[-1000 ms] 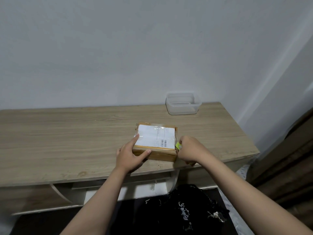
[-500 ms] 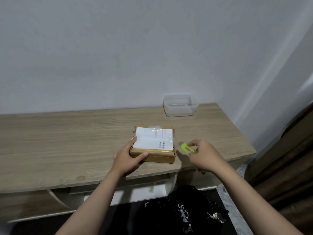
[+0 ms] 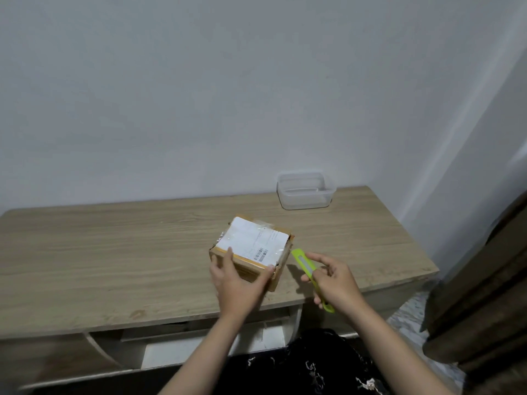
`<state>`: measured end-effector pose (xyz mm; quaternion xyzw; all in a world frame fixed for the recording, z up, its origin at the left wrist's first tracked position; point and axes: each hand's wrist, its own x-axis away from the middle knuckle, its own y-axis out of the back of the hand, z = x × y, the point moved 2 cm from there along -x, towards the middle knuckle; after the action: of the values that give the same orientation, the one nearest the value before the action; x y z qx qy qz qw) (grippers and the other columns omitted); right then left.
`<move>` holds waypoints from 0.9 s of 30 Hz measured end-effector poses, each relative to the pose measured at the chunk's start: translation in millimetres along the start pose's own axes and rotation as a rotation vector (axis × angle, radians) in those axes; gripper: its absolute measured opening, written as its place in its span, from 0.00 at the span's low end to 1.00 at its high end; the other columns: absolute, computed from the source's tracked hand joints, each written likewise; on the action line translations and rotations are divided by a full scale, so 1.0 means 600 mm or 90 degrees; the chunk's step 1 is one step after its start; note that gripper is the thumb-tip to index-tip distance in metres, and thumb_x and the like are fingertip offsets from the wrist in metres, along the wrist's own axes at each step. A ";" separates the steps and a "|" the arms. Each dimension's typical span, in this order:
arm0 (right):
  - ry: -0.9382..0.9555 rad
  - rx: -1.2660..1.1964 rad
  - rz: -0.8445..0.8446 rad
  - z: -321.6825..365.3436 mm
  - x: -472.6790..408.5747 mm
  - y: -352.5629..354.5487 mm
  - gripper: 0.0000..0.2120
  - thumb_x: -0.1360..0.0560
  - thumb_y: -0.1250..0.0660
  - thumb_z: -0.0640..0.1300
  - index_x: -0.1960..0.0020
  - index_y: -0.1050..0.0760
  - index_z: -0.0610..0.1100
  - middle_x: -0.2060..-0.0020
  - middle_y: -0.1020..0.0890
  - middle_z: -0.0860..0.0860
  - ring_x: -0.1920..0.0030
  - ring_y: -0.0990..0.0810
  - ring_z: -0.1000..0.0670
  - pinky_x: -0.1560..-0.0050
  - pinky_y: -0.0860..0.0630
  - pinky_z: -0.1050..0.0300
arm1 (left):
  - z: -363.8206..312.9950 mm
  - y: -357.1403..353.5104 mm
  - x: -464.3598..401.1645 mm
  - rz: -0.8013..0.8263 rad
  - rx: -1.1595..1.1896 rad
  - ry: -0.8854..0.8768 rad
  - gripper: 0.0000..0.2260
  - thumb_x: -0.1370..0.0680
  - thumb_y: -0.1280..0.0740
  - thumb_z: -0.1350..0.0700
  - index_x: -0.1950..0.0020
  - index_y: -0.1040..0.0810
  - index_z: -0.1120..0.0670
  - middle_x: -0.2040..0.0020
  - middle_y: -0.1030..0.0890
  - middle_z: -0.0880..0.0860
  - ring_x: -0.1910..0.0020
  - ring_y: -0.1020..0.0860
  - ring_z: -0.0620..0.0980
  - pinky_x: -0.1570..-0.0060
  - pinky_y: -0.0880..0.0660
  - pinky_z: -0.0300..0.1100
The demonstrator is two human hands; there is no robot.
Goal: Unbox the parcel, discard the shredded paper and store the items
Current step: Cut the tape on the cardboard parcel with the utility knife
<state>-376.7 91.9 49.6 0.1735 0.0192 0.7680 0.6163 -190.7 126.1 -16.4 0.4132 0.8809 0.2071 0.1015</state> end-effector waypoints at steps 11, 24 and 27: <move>0.068 -0.129 -0.023 -0.001 -0.018 -0.002 0.12 0.23 0.36 0.37 0.48 0.23 0.54 0.66 0.16 0.44 0.85 0.31 0.50 0.84 0.34 0.63 | 0.028 0.026 -0.072 0.239 -0.072 -0.070 0.50 0.41 0.24 0.36 0.25 0.41 0.51 0.22 0.55 0.52 0.24 0.51 0.50 0.27 0.48 0.43; 0.092 -0.144 0.104 -0.020 -0.043 -0.034 0.19 0.21 0.43 0.31 0.38 0.29 0.52 0.53 0.17 0.41 0.82 0.31 0.52 0.80 0.31 0.63 | 0.045 0.054 -0.049 -0.133 -0.050 -0.115 0.20 0.28 0.32 0.48 0.39 0.25 0.55 0.42 0.27 0.58 0.41 0.28 0.59 0.40 0.31 0.49; 0.101 -0.142 0.122 -0.025 -0.051 -0.041 0.20 0.21 0.45 0.31 0.36 0.31 0.51 0.52 0.18 0.42 0.81 0.31 0.53 0.79 0.31 0.63 | 0.025 0.003 0.001 -0.114 -0.059 -0.099 0.40 0.38 0.33 0.32 0.34 0.32 0.54 0.34 0.36 0.58 0.33 0.38 0.58 0.35 0.37 0.51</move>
<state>-352.6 71.3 22.3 0.0440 -0.0344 0.8320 0.5520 -184.4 131.6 -28.8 0.3423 0.8933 0.2051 0.2068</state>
